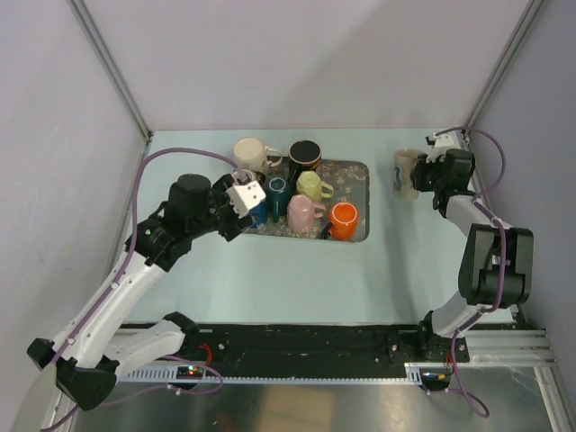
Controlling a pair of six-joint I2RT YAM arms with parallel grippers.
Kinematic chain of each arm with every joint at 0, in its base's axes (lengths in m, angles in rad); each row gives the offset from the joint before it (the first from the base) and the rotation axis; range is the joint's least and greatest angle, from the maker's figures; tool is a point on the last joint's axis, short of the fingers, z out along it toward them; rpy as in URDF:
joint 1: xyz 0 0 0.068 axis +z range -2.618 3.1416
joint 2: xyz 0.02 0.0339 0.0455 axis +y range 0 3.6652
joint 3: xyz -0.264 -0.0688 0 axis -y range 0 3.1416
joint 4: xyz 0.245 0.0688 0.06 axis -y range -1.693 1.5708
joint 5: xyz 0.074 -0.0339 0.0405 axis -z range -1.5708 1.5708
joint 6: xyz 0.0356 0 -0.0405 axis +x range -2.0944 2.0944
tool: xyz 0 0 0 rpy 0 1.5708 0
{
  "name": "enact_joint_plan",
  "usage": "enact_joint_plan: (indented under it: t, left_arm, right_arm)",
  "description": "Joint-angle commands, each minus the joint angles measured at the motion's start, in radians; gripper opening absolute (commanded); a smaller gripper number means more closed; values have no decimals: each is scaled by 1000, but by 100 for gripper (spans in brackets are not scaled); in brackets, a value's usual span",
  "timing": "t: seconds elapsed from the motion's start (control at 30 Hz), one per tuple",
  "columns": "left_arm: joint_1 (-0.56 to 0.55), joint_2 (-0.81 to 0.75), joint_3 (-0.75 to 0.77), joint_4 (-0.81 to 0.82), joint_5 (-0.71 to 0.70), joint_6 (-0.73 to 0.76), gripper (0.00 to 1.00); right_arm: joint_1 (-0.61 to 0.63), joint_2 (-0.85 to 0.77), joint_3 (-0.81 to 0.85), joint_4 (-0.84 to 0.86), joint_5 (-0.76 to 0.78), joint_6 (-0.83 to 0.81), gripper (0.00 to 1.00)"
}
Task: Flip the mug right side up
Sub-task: Place the cup at the center of the board.
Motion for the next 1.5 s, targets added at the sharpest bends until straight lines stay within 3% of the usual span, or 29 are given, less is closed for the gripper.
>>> enact_joint_plan:
  t: [0.0, 0.17, 0.3, 0.43, 0.47, 0.53, 0.6, 0.67, 0.83, 0.9, 1.47]
  left_arm:
    - [5, -44, -37, 30, 41, 20, 72]
    - [5, -71, -78, 55, 51, 17, 72]
    - [5, -81, -95, 66, 53, 14, 72]
    - [6, -84, -95, 68, 58, 11, 72]
    - [6, -254, -94, 67, 58, 12, 72]
    - [5, -126, -92, 69, 58, 13, 72]
    - [5, -93, -90, 69, 60, 14, 72]
    - [5, -84, -90, 69, 63, 15, 72]
    - [5, -79, -89, 73, 68, 15, 72]
    - [5, -78, -89, 73, 68, 13, 72]
    - [5, -46, -63, 74, 60, 2, 72]
  right_arm:
    - [-5, -84, -11, -132, -34, 14, 29]
    - [-7, -114, -43, -208, -40, -13, 33]
    - [-7, -126, -61, -239, -45, -34, 29]
    - [-8, -135, -69, -265, -45, -38, 35]
    - [-9, -137, -70, -272, -46, -38, 37]
    - [-12, -145, -77, -283, -50, -40, 40]
    - [-16, -150, -81, -291, -52, -44, 40]
    - [-20, -151, -83, -296, -48, -44, 37]
    - [-24, -146, -82, -241, -19, -35, 7]
    - [-22, -133, -73, -201, -2, -31, 2]
    - [-11, 34, 103, -71, 108, -30, 0]
